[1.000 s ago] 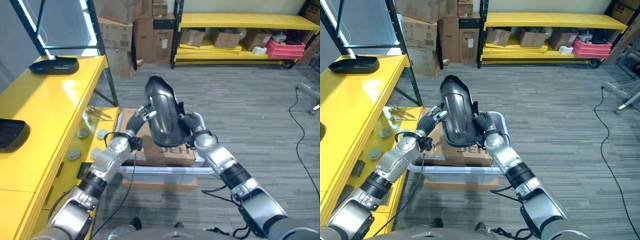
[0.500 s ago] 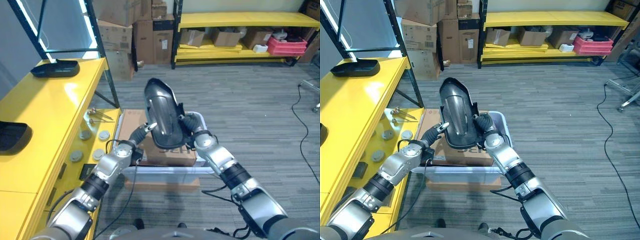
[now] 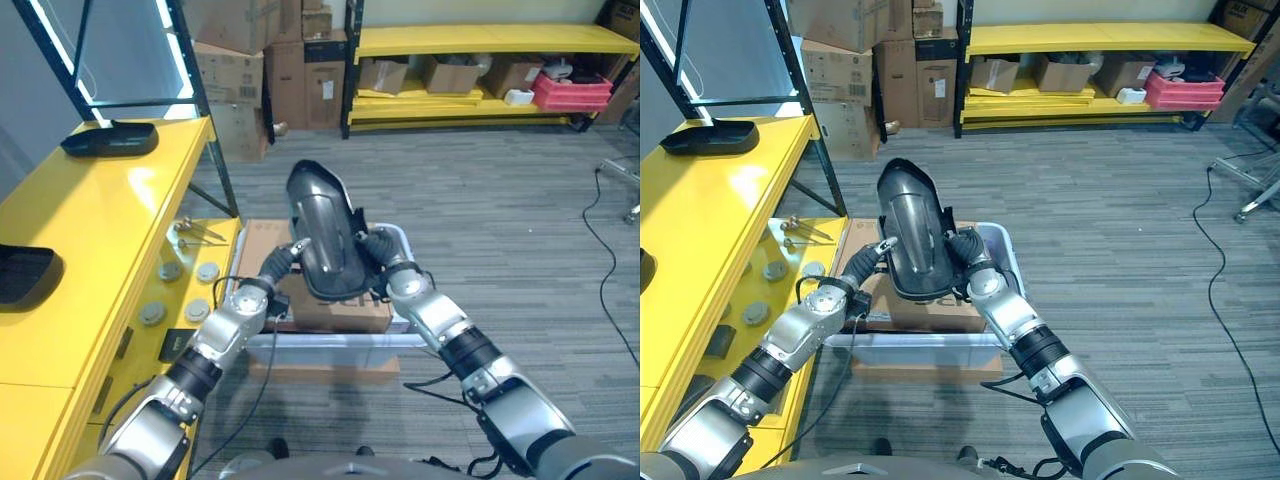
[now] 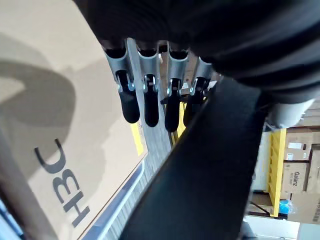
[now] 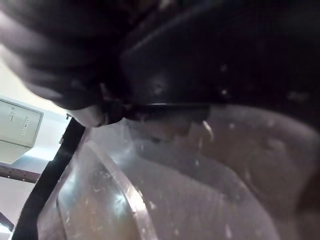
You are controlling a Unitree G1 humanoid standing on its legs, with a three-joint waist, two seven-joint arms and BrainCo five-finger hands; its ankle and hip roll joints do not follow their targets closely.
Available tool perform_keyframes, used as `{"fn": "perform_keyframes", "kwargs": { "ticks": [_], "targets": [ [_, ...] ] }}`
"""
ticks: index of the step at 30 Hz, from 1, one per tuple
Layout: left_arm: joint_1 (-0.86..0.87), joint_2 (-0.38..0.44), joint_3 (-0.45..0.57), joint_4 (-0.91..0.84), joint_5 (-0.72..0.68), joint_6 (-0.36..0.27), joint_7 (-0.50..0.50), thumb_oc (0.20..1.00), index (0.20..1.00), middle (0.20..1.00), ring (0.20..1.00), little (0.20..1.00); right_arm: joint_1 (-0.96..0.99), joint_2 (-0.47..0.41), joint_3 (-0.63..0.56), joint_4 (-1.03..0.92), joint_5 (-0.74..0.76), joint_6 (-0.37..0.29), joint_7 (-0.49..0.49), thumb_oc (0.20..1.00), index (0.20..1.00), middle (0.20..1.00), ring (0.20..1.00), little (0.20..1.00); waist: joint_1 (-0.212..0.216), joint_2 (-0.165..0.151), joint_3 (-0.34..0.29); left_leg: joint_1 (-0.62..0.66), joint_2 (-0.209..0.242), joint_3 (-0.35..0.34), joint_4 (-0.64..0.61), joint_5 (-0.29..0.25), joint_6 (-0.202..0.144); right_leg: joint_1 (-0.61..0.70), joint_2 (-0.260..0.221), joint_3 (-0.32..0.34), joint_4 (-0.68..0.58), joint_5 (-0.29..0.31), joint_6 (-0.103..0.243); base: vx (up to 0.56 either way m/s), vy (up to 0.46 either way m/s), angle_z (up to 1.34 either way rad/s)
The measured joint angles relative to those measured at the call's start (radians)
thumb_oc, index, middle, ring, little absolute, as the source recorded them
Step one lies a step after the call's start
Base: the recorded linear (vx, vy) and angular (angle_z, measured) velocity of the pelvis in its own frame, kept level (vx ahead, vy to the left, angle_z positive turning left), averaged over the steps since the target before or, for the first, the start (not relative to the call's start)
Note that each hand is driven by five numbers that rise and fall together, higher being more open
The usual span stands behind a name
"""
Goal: Move parts from the plastic box to the shelf.
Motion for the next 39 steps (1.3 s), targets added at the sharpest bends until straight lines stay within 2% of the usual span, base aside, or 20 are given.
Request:
{"fn": "perform_keyframes", "kwargs": {
  "ticks": [2, 11, 14, 15, 16, 17, 21, 28, 33, 35, 39],
  "targets": [
    [0.000, 0.012, -0.025, -0.002, 0.063, 0.000, 0.005, 0.200, 0.200, 0.200, 0.200, 0.200, 0.000, 0.004, 0.000, -0.001, 0.000, -0.006, -0.002, 0.200, 0.200, 0.200, 0.200, 0.200, -0.002, 0.000, 0.000, 0.001, 0.000, 0.001, 0.000, 0.000, 0.000, 0.000, 0.000, 0.000, -0.001, 0.000, 0.000, 0.00, 0.000, 0.00],
    [0.002, -0.004, -0.033, 0.012, 0.012, -0.001, 0.066, 0.200, 0.200, 0.200, 0.200, 0.200, 0.000, 0.006, 0.000, -0.001, 0.041, -0.004, -0.004, 0.200, 0.200, 0.200, 0.200, 0.200, 0.001, -0.001, 0.001, 0.001, 0.000, 0.001, 0.000, 0.000, 0.000, 0.000, 0.001, 0.000, 0.001, 0.000, 0.000, 0.00, 0.000, 0.00],
    [0.002, -0.006, -0.033, 0.012, 0.011, -0.006, 0.075, 0.200, 0.200, 0.200, 0.200, 0.200, 0.000, 0.010, -0.001, 0.000, 0.102, -0.004, -0.005, 0.200, 0.200, 0.200, 0.200, 0.200, 0.002, -0.002, 0.001, 0.001, 0.000, 0.001, 0.000, 0.000, 0.000, 0.000, 0.001, 0.000, 0.004, 0.000, 0.000, 0.00, 0.000, 0.00],
    [0.002, -0.006, -0.033, 0.012, 0.011, -0.008, 0.076, 0.200, 0.200, 0.200, 0.200, 0.200, 0.000, 0.010, -0.001, 0.000, 0.129, -0.004, -0.005, 0.435, 0.435, 0.435, 0.435, 0.435, 0.002, -0.002, 0.001, 0.001, 0.000, 0.001, 0.000, 0.000, 0.000, 0.001, 0.001, 0.000, 0.004, 0.000, 0.000, 0.00, 0.000, 0.00],
    [0.007, -0.002, -0.033, 0.012, 0.009, -0.010, 0.084, 0.200, 0.200, 0.200, 0.200, 0.200, 0.000, 0.013, -0.004, 0.000, 0.206, -0.006, -0.003, 1.000, 1.000, 1.000, 1.000, 1.000, 0.001, -0.002, 0.000, 0.002, 0.000, 0.001, 0.000, 0.000, 0.000, 0.001, 0.001, 0.000, 0.004, 0.001, 0.000, 0.00, 0.000, 0.00],
    [0.021, 0.000, -0.024, 0.014, -0.016, -0.010, 0.108, 0.200, 0.200, 0.200, 0.200, 0.200, 0.001, 0.027, -0.005, -0.001, 0.308, -0.016, 0.000, 1.000, 1.000, 1.000, 1.000, 1.000, -0.002, -0.002, 0.000, 0.002, 0.001, 0.001, 0.000, 0.000, 0.000, 0.002, 0.002, 0.000, 0.004, 0.001, 0.000, 0.00, 0.000, 0.00],
    [0.068, 0.001, 0.014, 0.016, -0.068, -0.021, 0.128, 0.200, 0.200, 0.200, 0.200, 0.200, 0.023, 0.058, -0.014, -0.014, 0.457, -0.069, 0.046, 1.000, 1.000, 1.000, 1.000, 1.000, 0.007, -0.003, 0.001, 0.003, 0.001, 0.000, 0.000, 0.000, 0.000, 0.003, 0.002, -0.002, 0.002, 0.001, 0.000, 0.00, 0.000, 0.00],
    [0.083, 0.001, 0.016, 0.017, -0.077, -0.042, 0.168, 0.200, 0.200, 0.200, 0.200, 0.200, 0.039, 0.077, -0.026, -0.096, 0.514, -0.150, 0.051, 1.000, 1.000, 1.000, 1.000, 1.000, 0.023, -0.010, 0.002, 0.003, 0.001, -0.001, 0.000, 0.000, 0.000, 0.001, 0.001, -0.003, 0.000, 0.000, 0.000, 0.00, 0.000, 0.00],
    [0.094, 0.005, 0.023, 0.023, -0.106, -0.054, 0.185, 0.200, 0.200, 0.200, 0.200, 0.200, 0.045, 0.071, -0.079, -0.257, 0.549, -0.210, 0.038, 1.000, 1.000, 1.000, 1.000, 1.000, 0.001, -0.019, 0.001, 0.003, 0.000, 0.002, 0.000, 0.000, 0.000, -0.001, 0.001, 0.000, 0.001, 0.000, 0.000, 0.00, 0.000, 0.00],
    [0.095, -0.002, 0.038, 0.049, -0.105, -0.081, 0.185, 0.200, 0.200, 0.200, 0.200, 0.200, 0.048, 0.068, -0.118, -0.291, 0.551, -0.238, 0.026, 1.000, 1.000, 1.000, 1.000, 1.000, -0.010, -0.024, 0.000, 0.004, 0.001, 0.006, 0.000, 0.000, -0.001, -0.002, 0.001, 0.003, 0.001, 0.000, 0.000, 0.00, 0.004, -0.05],
    [0.117, 0.000, 0.062, 0.060, -0.105, -0.111, 0.187, 0.200, 0.200, 0.200, 0.200, 0.200, 0.113, 0.051, -0.198, -0.330, 0.549, -0.253, 0.027, 1.000, 1.000, 1.000, 1.000, 1.000, -0.026, -0.026, 0.000, 0.005, 0.001, 0.014, 0.000, -0.002, -0.002, -0.006, 0.001, 0.011, 0.001, 0.000, 0.001, 0.00, 0.006, -0.06]
  ]
}}
